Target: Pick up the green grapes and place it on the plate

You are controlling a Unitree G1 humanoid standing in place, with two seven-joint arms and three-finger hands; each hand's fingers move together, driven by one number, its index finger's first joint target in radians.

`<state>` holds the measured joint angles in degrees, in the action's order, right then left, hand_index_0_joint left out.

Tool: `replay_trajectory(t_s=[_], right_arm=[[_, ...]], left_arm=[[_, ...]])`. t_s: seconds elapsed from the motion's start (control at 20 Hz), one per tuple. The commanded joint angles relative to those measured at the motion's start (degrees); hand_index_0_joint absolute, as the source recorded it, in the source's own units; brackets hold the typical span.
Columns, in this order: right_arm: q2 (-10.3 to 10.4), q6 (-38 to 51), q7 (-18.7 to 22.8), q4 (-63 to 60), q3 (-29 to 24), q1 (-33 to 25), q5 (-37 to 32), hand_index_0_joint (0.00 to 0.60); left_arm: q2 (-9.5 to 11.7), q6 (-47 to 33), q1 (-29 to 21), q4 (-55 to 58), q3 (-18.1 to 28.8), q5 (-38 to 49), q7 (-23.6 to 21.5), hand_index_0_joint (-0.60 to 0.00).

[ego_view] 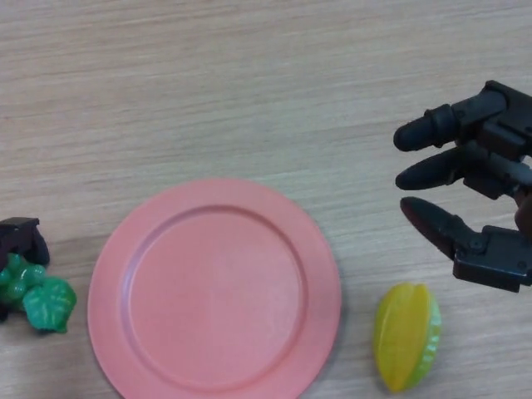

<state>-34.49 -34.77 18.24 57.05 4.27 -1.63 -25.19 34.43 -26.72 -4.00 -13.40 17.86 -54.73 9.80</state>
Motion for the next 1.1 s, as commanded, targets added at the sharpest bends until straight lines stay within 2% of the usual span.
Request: replay_trajectory(t_s=[0.05,0.1,0.15,0.2,0.25,0.3,0.35,0.4,0.45,0.5,0.55,0.6,0.65,0.75,0.85,0.95,1.05,1.1], right_arm=[[-2.7,9.5,2.3,3.0,-5.0,-0.7,-1.1,0.600],[-2.7,9.5,2.3,3.0,-5.0,-0.7,-1.1,0.550],[-2.8,9.5,2.4,3.0,-4.8,-0.7,-1.1,0.399],[-2.9,9.5,2.6,3.0,-4.7,-0.8,-1.1,0.300],[-3.2,9.6,2.9,3.0,-4.4,-0.9,-1.4,0.150],[-3.4,9.8,3.4,3.0,-4.2,-1.1,-1.7,0.050],[-3.7,9.7,4.1,3.0,-4.0,-1.7,-2.2,0.000],[-3.9,9.6,4.3,3.0,-3.8,-1.9,-2.1,0.000],[-4.1,9.1,4.6,3.0,-3.8,-2.7,-2.4,0.000],[-4.3,8.9,4.7,3.0,-3.9,-3.0,-2.7,0.000],[-4.6,9.0,4.6,3.0,-4.0,-3.4,-2.7,0.000],[-4.5,9.0,4.4,3.0,-4.0,-3.5,-2.4,0.000],[-3.9,8.9,3.9,3.0,-3.8,-3.5,-1.6,0.000],[-2.8,8.5,2.8,3.0,-3.8,-3.5,-0.7,0.000],[-2.2,8.4,2.0,3.0,-4.0,-3.4,-0.1,0.000],[-1.8,7.8,1.2,3.0,-4.3,-3.5,0.4,0.000],[-0.9,7.5,0.5,3.0,-4.1,-3.4,1.5,0.000],[-0.8,7.5,0.4,3.0,-4.1,-3.4,1.6,0.000]], left_arm=[[4.4,-0.6,0.1,7.5,8.2,3.8,-2.4,-0.600],[4.4,-0.6,0.2,7.9,8.4,4.0,-2.2,-0.600],[4.3,-0.7,0.5,8.9,8.9,4.5,-1.4,-0.600],[4.2,-0.7,0.7,10.1,9.5,5.0,-0.6,-0.600],[3.7,-1.0,1.4,13.5,11.1,6.3,1.5,-0.600],[3.0,-1.6,2.2,17.4,12.7,8.3,4.5,-0.600],[1.1,-1.7,3.2,23.4,14.5,11.2,8.4,-0.600],[0.0,-1.2,3.4,25.4,14.5,12.4,10.0,-0.600],[-3.1,1.6,3.9,30.9,14.4,15.3,13.5,-0.600],[-4.0,2.6,4.1,33.1,14.1,16.3,15.1,-0.600],[-7.0,6.5,4.1,38.3,12.8,18.6,17.8,-0.600],[-8.6,10.3,4.0,41.4,11.8,21.5,20.1,-0.600],[-11.1,16.7,3.5,46.8,9.4,25.4,22.3,-0.600],[-12.3,16.3,2.9,48.9,5.6,24.4,18.1,-0.600],[-13.2,17.0,2.7,50.5,3.0,25.3,16.6,-0.600],[-13.1,16.8,3.1,50.9,0.2,24.2,17.8,-0.600],[-13.9,17.3,4.0,51.8,-0.1,25.4,19.8,-0.600],[-13.9,17.3,4.1,51.8,-0.1,25.5,19.9,-0.550]])
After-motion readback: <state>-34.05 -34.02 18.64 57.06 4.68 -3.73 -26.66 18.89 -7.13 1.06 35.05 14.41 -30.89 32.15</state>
